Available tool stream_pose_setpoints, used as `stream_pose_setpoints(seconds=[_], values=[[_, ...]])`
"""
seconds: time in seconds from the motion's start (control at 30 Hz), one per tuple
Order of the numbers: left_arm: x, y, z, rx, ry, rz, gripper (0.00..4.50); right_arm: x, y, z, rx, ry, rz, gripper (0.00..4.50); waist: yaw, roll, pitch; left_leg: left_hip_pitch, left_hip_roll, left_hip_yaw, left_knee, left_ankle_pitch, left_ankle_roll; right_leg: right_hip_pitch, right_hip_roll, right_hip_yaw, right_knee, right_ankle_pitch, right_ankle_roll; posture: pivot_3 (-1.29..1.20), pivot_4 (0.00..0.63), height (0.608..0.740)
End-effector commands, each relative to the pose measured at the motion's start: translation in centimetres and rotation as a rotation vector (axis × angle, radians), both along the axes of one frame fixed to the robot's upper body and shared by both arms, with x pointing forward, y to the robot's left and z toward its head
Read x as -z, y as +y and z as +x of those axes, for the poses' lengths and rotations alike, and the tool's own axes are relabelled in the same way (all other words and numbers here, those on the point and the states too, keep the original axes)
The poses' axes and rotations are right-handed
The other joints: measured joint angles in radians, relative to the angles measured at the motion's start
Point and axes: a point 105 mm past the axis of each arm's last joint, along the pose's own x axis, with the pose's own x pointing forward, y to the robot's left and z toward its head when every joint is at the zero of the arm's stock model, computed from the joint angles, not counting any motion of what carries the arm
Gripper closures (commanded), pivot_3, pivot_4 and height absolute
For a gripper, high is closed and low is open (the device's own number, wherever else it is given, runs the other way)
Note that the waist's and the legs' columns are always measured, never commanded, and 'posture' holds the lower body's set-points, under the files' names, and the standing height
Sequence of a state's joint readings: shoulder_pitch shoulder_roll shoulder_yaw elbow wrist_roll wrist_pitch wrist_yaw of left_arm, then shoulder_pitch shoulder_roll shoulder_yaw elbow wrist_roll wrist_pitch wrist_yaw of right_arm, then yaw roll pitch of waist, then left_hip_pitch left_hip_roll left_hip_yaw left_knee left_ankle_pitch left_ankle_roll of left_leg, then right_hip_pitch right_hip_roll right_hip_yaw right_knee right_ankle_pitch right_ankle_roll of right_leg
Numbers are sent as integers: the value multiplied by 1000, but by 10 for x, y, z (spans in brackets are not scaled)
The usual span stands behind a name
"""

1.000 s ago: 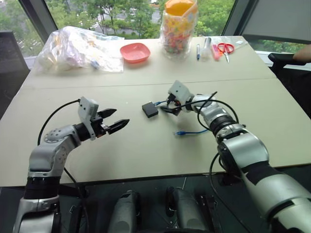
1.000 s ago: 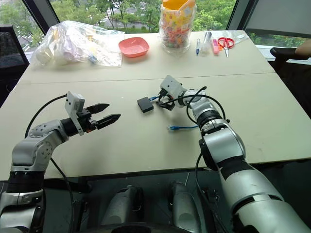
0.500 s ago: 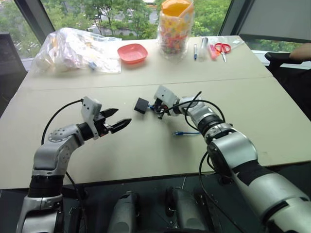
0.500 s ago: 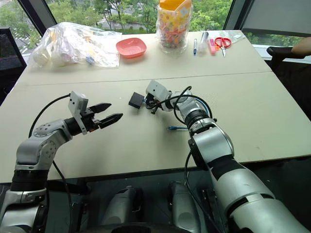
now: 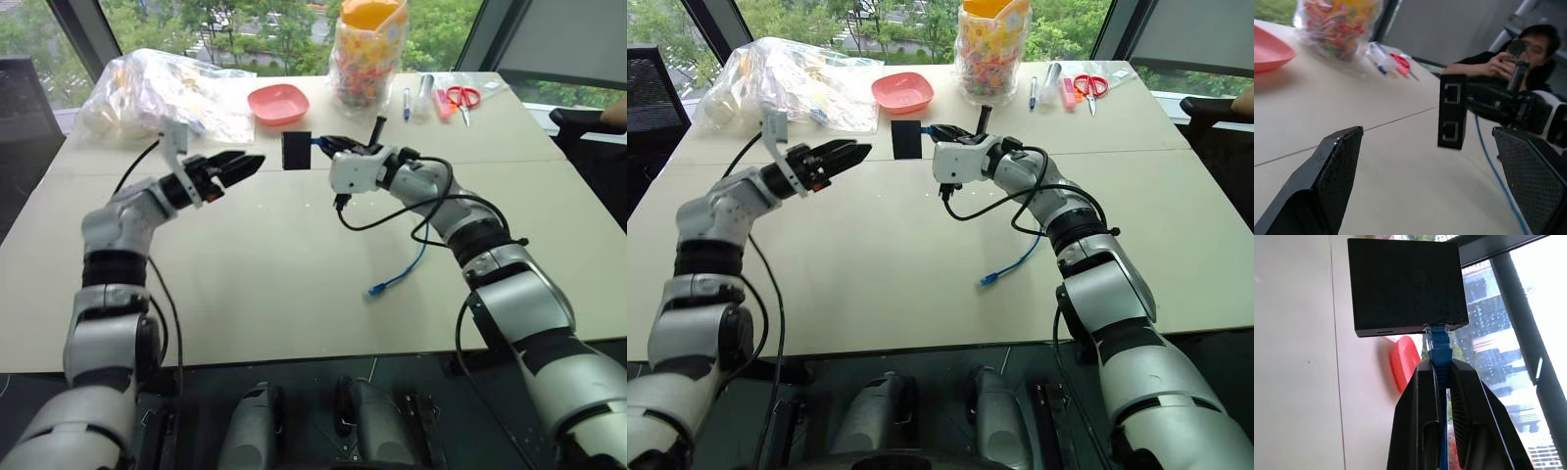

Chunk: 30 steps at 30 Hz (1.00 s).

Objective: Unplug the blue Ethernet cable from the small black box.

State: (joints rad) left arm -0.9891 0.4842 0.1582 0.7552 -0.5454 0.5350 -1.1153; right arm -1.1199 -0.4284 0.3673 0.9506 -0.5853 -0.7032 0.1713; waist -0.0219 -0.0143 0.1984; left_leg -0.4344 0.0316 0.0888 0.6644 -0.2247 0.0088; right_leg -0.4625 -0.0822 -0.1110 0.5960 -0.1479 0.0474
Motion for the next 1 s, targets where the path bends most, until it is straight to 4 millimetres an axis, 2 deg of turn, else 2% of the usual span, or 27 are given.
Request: stream_pose_setpoints(seconds=[0.03,0.2,0.4,0.43,0.53,0.73,0.83,0.97,1.0], values=[[-10,-15,2,108,-29,7,69,-29,1,-5,-9,-130,34,4467,1,0,0,0,0,0,0,0,0,0,0,0,0,0,0,0,150,740],[-18,-33,15,92,-49,8,69,-30,0,-6,3,-161,20,4467,2,0,0,0,0,-1,0,1,-1,0,1,0,1,0,0,0,150,740],[-15,-50,22,76,-51,5,69,-31,5,-12,-7,-167,30,4467,3,0,0,0,0,-1,0,0,0,0,0,0,1,0,0,0,150,740],[-16,-52,21,84,-49,-8,614,-31,6,-14,-11,-167,29,4500,3,0,0,0,0,-1,0,0,0,0,0,0,1,0,0,0,150,740],[-18,-55,20,107,-53,-20,1583,-30,8,-16,-12,-167,27,4500,2,0,0,0,0,-1,0,0,0,0,0,0,1,0,0,0,150,740],[-18,-52,19,114,-51,-33,3980,-26,9,-19,-12,-161,13,4500,3,-1,0,0,0,-1,0,0,0,0,0,0,1,0,0,0,150,740],[-18,-49,19,103,-46,-37,3960,-22,9,-20,-30,-98,35,4500,4,-1,0,0,0,-1,0,0,0,0,0,0,1,0,0,0,150,740],[-18,-43,17,115,-23,-89,3960,-13,-8,-18,25,14,86,2821,4,-1,0,0,0,-2,0,0,0,0,0,0,1,0,0,0,150,740],[-18,-42,16,118,-19,-98,3960,-10,-12,-17,42,38,101,2241,4,-1,0,0,0,-2,0,0,0,0,0,0,1,0,0,0,150,740]])
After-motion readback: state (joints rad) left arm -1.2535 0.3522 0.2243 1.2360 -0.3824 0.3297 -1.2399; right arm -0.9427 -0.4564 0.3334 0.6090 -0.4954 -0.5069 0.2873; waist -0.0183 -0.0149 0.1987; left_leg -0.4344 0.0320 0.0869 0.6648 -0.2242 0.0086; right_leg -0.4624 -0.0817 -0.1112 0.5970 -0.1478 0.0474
